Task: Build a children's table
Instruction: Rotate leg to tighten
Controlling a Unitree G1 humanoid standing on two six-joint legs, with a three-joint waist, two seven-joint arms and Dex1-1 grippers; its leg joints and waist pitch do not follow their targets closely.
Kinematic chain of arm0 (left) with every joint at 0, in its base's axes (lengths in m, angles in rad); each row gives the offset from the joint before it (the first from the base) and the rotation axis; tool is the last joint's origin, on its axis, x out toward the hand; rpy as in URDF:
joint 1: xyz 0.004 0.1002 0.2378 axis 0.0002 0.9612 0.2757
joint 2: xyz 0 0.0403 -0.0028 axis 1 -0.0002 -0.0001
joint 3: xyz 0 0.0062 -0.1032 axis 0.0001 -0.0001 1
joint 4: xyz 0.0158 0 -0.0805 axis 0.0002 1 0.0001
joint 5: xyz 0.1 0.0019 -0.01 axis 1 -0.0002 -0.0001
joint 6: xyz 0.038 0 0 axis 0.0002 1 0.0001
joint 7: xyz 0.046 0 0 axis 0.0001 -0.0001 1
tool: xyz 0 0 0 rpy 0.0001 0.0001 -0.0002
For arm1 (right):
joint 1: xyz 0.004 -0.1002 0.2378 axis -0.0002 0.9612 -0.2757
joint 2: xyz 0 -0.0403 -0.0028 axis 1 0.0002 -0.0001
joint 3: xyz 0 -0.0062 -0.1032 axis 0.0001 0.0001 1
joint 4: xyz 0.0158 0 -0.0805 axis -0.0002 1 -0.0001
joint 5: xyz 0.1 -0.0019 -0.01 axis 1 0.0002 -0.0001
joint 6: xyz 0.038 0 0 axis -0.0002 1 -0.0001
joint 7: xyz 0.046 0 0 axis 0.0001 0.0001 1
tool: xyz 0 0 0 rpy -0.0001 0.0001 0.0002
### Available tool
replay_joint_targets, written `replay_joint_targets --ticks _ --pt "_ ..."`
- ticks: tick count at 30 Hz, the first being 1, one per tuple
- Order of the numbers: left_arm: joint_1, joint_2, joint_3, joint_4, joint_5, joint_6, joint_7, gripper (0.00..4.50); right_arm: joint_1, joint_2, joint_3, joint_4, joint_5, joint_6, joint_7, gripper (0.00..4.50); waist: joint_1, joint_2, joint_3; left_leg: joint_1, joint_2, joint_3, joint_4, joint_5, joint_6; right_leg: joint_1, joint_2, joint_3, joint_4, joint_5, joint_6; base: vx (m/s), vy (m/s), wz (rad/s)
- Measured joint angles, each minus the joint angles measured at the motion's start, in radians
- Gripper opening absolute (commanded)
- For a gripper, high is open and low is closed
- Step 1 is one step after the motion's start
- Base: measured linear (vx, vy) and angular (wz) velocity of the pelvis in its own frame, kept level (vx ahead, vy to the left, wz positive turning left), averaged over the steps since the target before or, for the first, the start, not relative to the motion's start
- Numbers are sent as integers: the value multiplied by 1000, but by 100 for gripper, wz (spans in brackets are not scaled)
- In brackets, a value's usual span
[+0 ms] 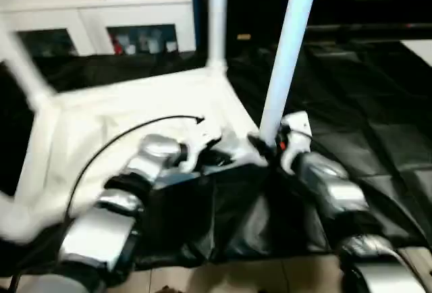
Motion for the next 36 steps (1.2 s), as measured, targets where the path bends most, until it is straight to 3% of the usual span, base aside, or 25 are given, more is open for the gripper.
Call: replay_joint_targets --ticks 1,6,9,15,16,22,26,27,29,36 --pt "-1 0 0 0 3 0 1 0 0 7 -1 8 -2 -19 -17 322 -1 0 0 0 0 0 0 0 0 0 0 0 0 0 0 0 0 0" --pt "-2 -4 -2 0 2 -19 -20 0 0 -7 0 21 -28 -60 23 358 7 -2 1 -3 0 1 0 0 0 -1 0 1 0 1 -2 0 0 0" --pt "-2 3 -3 -1 0 -38 -65 0 11 -49 10 15 -13 -70 146 391 15 -2 1 -4 0 2 0 0 0 -2 0 2 0 9 -8 0 0 0" --pt "-7 48 -19 -1 -10 -75 -204 0 70 -166 86 -90 30 -31 485 443 46 -1 1 -6 3 3 -1 0 0 -7 1 1 12 8 -7 0 0 0" --pt "-9 60 -28 -1 -9 -86 -243 0 88 -209 118 -130 32 -18 573 443 55 -1 1 -6 3 3 -2 0 0 -8 1 1 14 6 -7 0 0 0" --pt "-9 96 -43 0 3 -112 -358 0 99 -288 189 -183 38 27 807 443 59 1 0 -3 3 3 -1 0 0 -5 1 2 16 4 -7 0 0 0" --pt "-9 105 -56 0 3 -115 -385 0 99 -303 206 -197 41 51 862 443 58 1 0 -2 3 3 -1 0 0 -3 1 3 16 4 -7 0 0 0" --pt "-9 106 -58 0 3 -116 -387 0 99 -305 207 -199 41 58 869 418 58 1 0 -2 3 3 -1 0 0 -3 1 3 16 4 -7 0 0 0" --pt "-9 108 -59 2 3 -116 -400 0 99 -307 209 -203 41 70 882 418 58 1 0 -2 3 3 -1 0 0 -3 1 3 16 4 -7 0 0 0" --pt "-11 109 -58 6 3 -116 -420 0 99 -310 208 -208 43 90 892 357 59 1 -1 -2 3 3 -1 0 0 -2 1 3 16 4 -7 0 0 0"
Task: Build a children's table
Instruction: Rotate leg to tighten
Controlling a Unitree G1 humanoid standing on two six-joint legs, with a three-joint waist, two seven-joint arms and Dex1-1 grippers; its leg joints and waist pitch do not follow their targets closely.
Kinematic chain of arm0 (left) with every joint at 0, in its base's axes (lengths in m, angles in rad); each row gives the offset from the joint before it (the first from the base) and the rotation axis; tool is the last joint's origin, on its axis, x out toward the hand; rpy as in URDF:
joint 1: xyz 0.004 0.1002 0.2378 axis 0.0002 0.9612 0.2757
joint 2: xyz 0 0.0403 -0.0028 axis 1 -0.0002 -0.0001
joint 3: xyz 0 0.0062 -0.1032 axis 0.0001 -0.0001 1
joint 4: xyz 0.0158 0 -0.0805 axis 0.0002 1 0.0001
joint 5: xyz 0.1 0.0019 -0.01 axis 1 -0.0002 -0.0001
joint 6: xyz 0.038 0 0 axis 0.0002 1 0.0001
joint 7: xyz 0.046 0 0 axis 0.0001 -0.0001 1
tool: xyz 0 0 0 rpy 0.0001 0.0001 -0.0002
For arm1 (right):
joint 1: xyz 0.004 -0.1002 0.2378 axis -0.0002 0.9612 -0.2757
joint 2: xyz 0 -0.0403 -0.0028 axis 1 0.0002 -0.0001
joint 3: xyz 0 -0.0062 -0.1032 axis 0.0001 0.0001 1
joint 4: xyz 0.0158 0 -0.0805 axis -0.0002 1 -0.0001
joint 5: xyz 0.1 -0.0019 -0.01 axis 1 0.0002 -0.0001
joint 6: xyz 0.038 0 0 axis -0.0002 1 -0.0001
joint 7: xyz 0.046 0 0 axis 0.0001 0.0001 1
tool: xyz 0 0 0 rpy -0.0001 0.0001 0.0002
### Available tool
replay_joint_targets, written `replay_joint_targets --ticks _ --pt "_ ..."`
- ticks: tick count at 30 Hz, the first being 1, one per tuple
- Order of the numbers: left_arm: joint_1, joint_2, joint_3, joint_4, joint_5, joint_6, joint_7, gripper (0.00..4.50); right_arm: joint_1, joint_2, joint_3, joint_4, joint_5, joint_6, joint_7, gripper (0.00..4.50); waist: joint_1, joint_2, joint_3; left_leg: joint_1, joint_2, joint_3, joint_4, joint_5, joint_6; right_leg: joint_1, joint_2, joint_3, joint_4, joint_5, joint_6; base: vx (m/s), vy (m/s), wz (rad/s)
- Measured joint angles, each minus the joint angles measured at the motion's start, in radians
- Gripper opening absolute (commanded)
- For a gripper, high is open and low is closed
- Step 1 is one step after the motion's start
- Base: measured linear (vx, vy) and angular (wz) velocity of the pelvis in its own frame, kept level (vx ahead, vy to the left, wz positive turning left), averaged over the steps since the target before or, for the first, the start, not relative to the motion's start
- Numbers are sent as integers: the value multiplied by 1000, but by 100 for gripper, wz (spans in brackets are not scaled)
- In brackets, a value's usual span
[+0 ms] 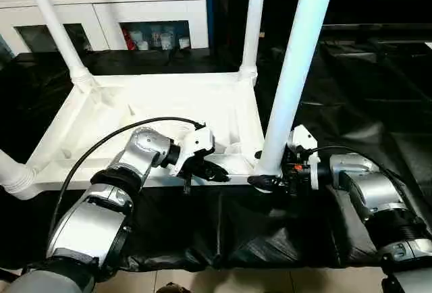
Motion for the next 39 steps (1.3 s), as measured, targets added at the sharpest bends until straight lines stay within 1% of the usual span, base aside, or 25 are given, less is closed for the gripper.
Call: replay_joint_targets --ticks 4,5,6,8,9,11,16,20,21,24,25,27,29,31,33,34,35,37,39 --pt "0 0 -1 0 0 0 -9 0 -1 -1 -2 0 6 15 0 329 0 3 -2 0 0 0 0 0 0 0 0 0 0 0 0 0 0 0" --pt "0 0 -1 1 0 0 -10 0 -2 -1 -2 0 6 18 0 329 0 4 -3 0 0 0 0 0 0 0 0 0 0 0 0 0 0 0" --pt "0 0 -1 2 0 0 -11 0 -2 -1 -2 -1 6 19 0 317 0 5 -3 0 0 0 0 0 0 0 0 0 0 0 0 0 0 0" --pt "0 0 -1 3 0 0 -16 0 -2 -1 -2 -1 6 22 1 303 1 5 -3 0 0 0 0 0 0 0 0 0 0 0 0 0 0 0" --pt "0 0 -1 3 0 0 -17 0 -2 -1 -2 -1 7 23 2 303 2 5 -3 0 0 0 0 0 0 0 0 0 0 0 0 0 0 0" --pt "0 0 -1 3 0 0 -18 0 -2 0 -2 -1 7 27 5 285 3 5 -3 -1 0 0 0 0 0 0 0 0 0 0 0 0 0 0" --pt "0 0 -1 4 0 0 -18 0 -1 0 -2 -1 7 30 5 267 3 5 -3 -1 0 0 0 0 0 0 0 0 0 0 0 0 0 0" --pt "0 0 0 4 0 3 -16 0 0 2 -5 -2 7 28 -2 264 3 5 -3 0 0 0 0 0 0 1 0 0 0 0 1 0 0 0" --pt "0 -1 5 5 0 10 3 0 5 14 -18 -1 5 20 -35 264 2 5 -3 0 0 0 0 0 0 1 0 0 0 0 1 0 0 0" --pt "-4 -13 28 13 0 45 110 0 3 77 -74 23 -6 4 -213 263 -5 5 -3 0 0 0 0 0 0 0 0 0 0 -3 5 0 0 0" --pt "-6 -19 29 13 0 53 131 0 -1 85 -83 31 -8 3 -246 262 -7 5 -3 0 -1 0 0 0 0 0 0 0 0 -3 5 0 0 0" --pt "-7 -41 44 13 -1 73 191 0 -8 122 -123 54 -7 1 -358 262 -12 2 -2 0 0 0 0 0 0 0 0 1 0 -3 6 0 0 0" --pt "-7 -69 63 13 -1 98 263 0 -26 174 -169 86 -7 -2 -499 262 -23 1 -2 1 -1 0 1 0 0 0 0 1 -1 -3 6 0 0 0" --pt "-7 -97 72 14 -5 114 308 0 -47 195 -185 112 -13 -12 -592 262 -35 1 -2 1 -1 0 1 0 0 0 -1 1 -1 -4 6 0 0 0" --pt "-7 -120 84 17 -11 123 361 0 -74 229 -206 152 -25 -37 -693 262 -42 1 -2 0 -1 0 1 0 0 -1 -1 1 -1 -4 6 0 0 0" --pt "-7 -128 87 19 -15 124 380 0 -81 245 -216 168 -27 -57 -739 318 -44 1 -2 0 -1 0 1 0 0 -1 -1 1 -1 -3 6 0 0 0" --pt "-7 -134 88 19 -18 124 390 0 -81 253 -223 173 -27 -72 -761 318 -44 2 -2 0 -1 -1 1 0 0 -1 0 1 -1 -4 6 0 0 0" --pt "-7 -144 88 19 -19 124 393 0 -82 262 -229 185 -30 -95 -789 337 -43 2 -3 0 -1 -1 0 0 0 -1 0 0 -1 -3 6 0 0 0" --pt "-7 -148 86 19 -19 115 392 0 -83 264 -237 185 -29 -99 -792 360 -37 3 -3 -1 -1 0 -1 0 0 -1 0 0 -1 -3 6 0 0 0"
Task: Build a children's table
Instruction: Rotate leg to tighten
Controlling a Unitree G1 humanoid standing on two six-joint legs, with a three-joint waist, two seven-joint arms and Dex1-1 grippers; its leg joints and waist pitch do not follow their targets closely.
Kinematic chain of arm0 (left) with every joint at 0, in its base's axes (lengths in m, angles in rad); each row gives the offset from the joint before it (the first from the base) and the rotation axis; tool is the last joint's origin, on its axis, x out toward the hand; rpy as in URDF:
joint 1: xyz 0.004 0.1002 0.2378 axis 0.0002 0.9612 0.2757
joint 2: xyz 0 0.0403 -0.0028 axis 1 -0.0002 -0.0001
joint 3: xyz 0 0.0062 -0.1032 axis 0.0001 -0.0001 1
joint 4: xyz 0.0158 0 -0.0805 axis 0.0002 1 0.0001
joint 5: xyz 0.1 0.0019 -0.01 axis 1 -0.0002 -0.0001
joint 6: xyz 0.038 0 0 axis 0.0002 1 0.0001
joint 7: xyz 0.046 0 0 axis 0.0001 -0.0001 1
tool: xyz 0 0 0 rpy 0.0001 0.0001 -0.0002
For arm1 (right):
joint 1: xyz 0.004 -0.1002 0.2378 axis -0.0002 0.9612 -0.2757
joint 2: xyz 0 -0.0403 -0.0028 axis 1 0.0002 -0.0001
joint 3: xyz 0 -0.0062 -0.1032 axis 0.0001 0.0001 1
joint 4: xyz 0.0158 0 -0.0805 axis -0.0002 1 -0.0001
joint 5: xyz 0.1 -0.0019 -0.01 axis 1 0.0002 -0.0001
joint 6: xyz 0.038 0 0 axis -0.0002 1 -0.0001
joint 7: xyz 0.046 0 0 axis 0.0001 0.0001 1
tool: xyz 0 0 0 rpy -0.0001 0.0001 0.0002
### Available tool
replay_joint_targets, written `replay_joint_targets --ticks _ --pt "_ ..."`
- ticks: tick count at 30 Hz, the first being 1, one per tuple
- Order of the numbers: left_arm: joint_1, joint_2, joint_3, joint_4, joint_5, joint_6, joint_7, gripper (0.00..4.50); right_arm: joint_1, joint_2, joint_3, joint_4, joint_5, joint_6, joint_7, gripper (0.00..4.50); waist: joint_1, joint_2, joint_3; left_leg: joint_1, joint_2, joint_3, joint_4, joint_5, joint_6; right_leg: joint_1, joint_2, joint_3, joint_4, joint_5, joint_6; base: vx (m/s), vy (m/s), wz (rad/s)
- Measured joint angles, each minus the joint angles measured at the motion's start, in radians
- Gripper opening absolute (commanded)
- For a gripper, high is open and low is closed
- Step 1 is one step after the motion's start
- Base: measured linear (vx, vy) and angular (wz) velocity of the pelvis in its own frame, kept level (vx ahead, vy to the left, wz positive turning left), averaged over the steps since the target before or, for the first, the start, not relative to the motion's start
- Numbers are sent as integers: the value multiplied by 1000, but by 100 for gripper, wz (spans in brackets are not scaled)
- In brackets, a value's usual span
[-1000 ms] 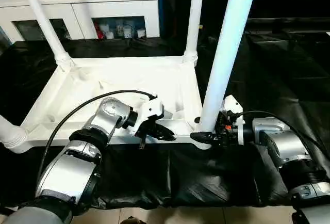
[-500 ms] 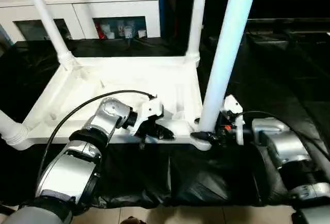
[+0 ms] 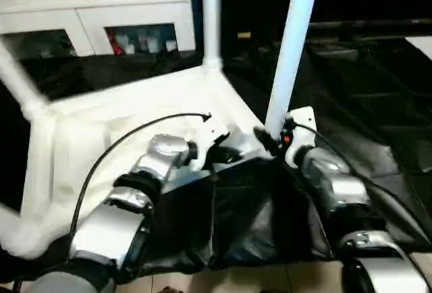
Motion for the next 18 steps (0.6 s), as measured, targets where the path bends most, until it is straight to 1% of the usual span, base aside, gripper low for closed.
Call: replay_joint_targets --ticks 2,3,5,7,10,11,13,16,18 --pt "0 0 0 0 1 -6 -5 0 0 0 -1 -2 3 0 13 376 2 0 0 0 0 0 0 0 0 0 0 0 0 2 -4 0 0 0" --pt "0 2 0 0 1 -9 -9 0 2 -3 -1 -5 5 1 28 376 2 0 0 -1 0 0 0 0 0 0 0 0 0 2 -4 0 0 0" --pt "0 7 -3 0 1 -20 -27 0 9 -17 0 -20 5 6 74 406 4 1 1 -2 0 0 0 0 0 -1 0 0 0 2 -4 0 0 0" --pt "1 22 -11 -1 1 -30 -81 0 39 -63 45 -53 4 2 185 419 8 1 1 -2 1 0 0 0 0 -1 0 0 0 1 -2 0 0 0" --pt "1 41 -18 -1 1 -43 -120 0 53 -93 79 -77 4 0 266 419 10 2 1 -3 1 0 0 0 0 -2 0 -1 0 1 -2 0 0 0" --pt "1 54 -27 -1 1 -53 -165 0 76 -133 105 -107 6 5 353 419 16 2 1 -3 1 0 0 0 0 -2 0 -1 0 1 -2 0 0 0" --pt "2 73 -33 -1 1 -63 -225 0 93 -165 127 -137 15 13 459 419 22 2 1 -4 1 0 0 0 0 -2 0 0 0 1 -2 0 0 0" --pt "2 94 -48 -1 2 -72 -299 0 110 -211 157 -179 42 53 599 419 34 2 1 -3 1 0 1 0 0 -1 0 0 0 1 -2 0 0 0" --pt "2 104 -52 -1 2 -81 -336 0 110 -228 170 -189 53 77 667 419 37 2 1 -4 1 1 1 0 0 -1 0 0 0 1 -3 0 0 0"
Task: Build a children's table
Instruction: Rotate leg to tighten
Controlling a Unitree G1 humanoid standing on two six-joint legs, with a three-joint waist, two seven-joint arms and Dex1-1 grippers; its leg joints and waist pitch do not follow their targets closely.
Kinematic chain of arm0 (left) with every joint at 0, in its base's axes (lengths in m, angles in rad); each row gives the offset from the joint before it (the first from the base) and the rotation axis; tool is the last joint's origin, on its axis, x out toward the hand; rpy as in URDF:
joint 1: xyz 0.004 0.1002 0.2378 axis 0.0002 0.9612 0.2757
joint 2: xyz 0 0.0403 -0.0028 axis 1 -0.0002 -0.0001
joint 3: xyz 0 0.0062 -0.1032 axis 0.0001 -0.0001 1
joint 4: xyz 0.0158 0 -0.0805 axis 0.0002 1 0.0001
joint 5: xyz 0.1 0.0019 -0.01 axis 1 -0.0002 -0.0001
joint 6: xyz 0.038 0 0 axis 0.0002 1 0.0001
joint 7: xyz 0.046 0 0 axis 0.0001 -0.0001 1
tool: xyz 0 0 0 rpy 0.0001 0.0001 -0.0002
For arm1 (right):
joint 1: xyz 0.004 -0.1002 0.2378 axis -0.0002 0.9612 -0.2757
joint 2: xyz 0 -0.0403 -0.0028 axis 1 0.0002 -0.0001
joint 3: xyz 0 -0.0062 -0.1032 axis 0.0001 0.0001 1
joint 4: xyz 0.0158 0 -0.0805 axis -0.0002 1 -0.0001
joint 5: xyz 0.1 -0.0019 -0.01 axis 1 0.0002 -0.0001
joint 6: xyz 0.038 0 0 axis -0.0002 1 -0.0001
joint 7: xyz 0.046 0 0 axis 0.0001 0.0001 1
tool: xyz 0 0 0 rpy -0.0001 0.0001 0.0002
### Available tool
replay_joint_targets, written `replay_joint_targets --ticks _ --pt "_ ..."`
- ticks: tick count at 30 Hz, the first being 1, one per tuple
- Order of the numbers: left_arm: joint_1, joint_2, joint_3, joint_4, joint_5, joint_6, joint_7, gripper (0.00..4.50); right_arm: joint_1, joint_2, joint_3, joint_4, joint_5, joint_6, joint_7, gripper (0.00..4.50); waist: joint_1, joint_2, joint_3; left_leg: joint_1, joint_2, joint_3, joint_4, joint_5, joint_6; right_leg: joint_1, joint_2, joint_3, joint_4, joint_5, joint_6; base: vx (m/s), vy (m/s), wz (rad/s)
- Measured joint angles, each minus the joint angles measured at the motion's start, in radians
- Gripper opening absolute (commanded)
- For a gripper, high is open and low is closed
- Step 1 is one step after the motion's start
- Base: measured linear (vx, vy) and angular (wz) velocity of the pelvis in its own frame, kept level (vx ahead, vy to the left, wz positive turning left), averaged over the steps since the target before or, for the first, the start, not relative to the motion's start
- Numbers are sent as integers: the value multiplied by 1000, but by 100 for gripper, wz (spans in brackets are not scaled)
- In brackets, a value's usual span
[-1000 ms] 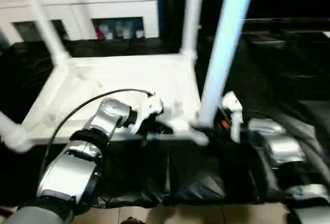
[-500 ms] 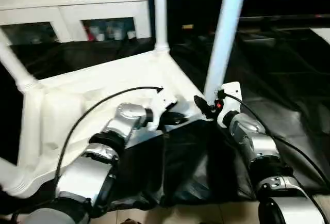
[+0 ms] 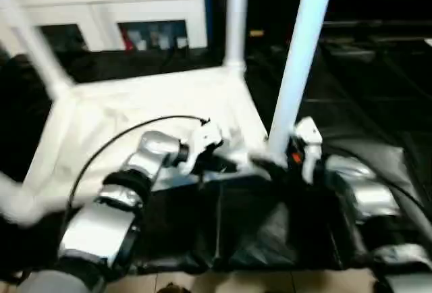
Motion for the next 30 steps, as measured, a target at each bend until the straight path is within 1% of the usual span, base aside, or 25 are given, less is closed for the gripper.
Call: replay_joint_targets --ticks 1,5,6,9,11,15,26,27,30 --pt "0 5 -4 0 0 -5 -19 0 0 -6 7 -4 5 11 31 394 1 0 0 0 0 0 0 0 0 1 0 0 0 0 0 0 0 0" --pt "0 17 -19 0 1 -12 -68 0 0 -31 33 -8 13 31 103 382 5 0 0 0 0 0 0 0 0 2 0 0 0 0 0 0 0 0" --pt "0 18 -21 0 1 -12 -75 0 0 -33 37 -9 14 34 117 354 6 0 0 0 0 0 0 0 0 2 0 0 0 0 0 0 0 0" --pt "0 23 -27 0 3 -14 -99 0 0 -39 47 -12 17 53 149 338 10 0 0 0 0 0 0 0 0 2 0 0 1 0 0 0 0 0" --pt "0 23 -34 0 3 -19 -109 0 1 -43 54 -18 18 66 166 311 13 0 0 0 0 0 0 0 0 3 0 0 1 0 0 0 0 0" --pt "0 25 -36 0 3 -23 -127 0 5 -52 63 -41 18 83 184 286 18 1 -1 1 0 0 0 0 0 3 0 1 1 0 0 0 0 0" --pt "0 26 -37 0 3 -22 -130 0 19 -52 62 -71 18 99 174 277 20 2 -2 1 0 0 0 0 0 3 0 0 1 0 0 0 0 0" --pt "0 26 -36 1 3 -19 -124 0 26 -46 56 -75 18 97 159 277 20 2 -2 1 0 0 0 0 0 3 0 0 1 0 0 0 0 0" --pt "-3 24 -28 2 3 1 -48 0 36 1 12 -67 10 76 30 275 17 2 -2 2 0 0 0 0 0 2 0 0 1 -3 5 0 0 0"
